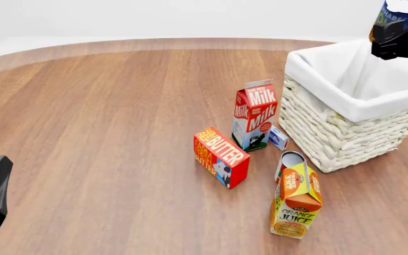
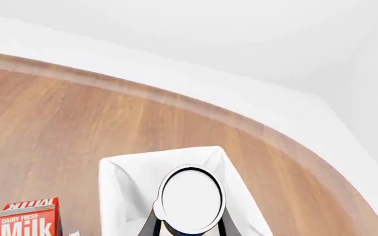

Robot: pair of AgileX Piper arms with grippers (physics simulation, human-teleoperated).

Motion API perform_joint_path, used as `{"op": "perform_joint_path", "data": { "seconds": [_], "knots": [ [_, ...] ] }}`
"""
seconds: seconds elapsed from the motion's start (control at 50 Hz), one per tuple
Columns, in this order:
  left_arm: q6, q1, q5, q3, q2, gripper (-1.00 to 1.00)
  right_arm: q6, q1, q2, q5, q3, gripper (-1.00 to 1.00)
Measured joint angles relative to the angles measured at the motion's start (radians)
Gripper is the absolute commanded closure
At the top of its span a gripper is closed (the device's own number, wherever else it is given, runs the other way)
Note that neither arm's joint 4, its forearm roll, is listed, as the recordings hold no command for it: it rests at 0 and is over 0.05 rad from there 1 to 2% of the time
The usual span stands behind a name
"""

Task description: Pick up the alphabet soup, and put it in the basket.

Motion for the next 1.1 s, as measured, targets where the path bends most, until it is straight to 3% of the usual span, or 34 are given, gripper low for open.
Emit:
{"op": "perform_joint_path", "data": {
  "seconds": [0.58,1.1],
  "knots": [
    [0.000,0.000,0.000,0.000,0.000,-1.00,-0.008,-0.002,0.085,0.067,-0.063,1.00],
    [0.000,0.000,0.000,0.000,0.000,-1.00,-0.049,0.011,0.158,0.158,-0.136,1.00]
  ]
}}
